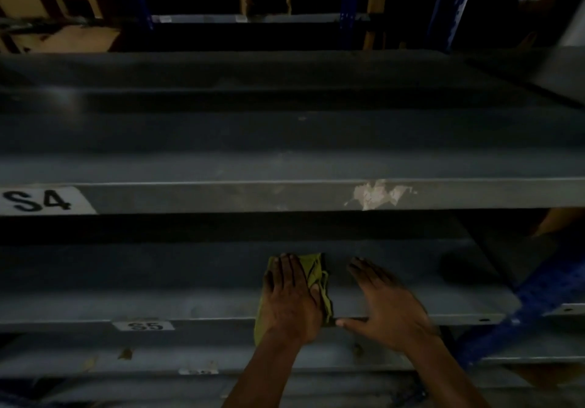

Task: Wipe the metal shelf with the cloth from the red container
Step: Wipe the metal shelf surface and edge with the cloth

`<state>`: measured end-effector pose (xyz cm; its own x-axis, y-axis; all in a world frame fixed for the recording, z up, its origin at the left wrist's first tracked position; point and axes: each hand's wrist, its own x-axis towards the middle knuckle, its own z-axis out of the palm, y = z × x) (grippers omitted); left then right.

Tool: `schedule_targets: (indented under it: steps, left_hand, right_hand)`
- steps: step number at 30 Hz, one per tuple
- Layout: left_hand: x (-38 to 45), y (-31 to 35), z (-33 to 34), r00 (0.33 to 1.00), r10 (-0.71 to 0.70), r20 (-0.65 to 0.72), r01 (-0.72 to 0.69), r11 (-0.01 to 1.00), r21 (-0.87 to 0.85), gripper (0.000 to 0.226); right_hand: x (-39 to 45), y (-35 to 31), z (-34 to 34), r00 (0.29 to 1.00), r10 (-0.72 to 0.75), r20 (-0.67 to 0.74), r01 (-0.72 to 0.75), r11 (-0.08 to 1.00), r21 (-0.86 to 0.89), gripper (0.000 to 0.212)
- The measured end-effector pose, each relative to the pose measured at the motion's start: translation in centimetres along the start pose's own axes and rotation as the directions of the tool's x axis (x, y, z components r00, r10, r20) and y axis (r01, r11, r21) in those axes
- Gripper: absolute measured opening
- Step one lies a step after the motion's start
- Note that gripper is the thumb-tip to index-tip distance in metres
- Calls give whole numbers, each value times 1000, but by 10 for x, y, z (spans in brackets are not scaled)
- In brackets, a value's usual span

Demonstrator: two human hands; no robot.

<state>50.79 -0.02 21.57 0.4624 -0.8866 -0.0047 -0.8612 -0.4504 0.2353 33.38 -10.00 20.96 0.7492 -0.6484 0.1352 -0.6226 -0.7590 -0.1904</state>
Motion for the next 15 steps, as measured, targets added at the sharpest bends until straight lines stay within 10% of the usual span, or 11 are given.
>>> schedule_targets:
  steps: [15]
  left_hand:
    - [33, 34, 12, 1000, 1, 12, -1, 1000, -7, 90]
  right_hand:
    - [0, -1, -1, 1000, 7, 8, -7, 1000, 25, 112]
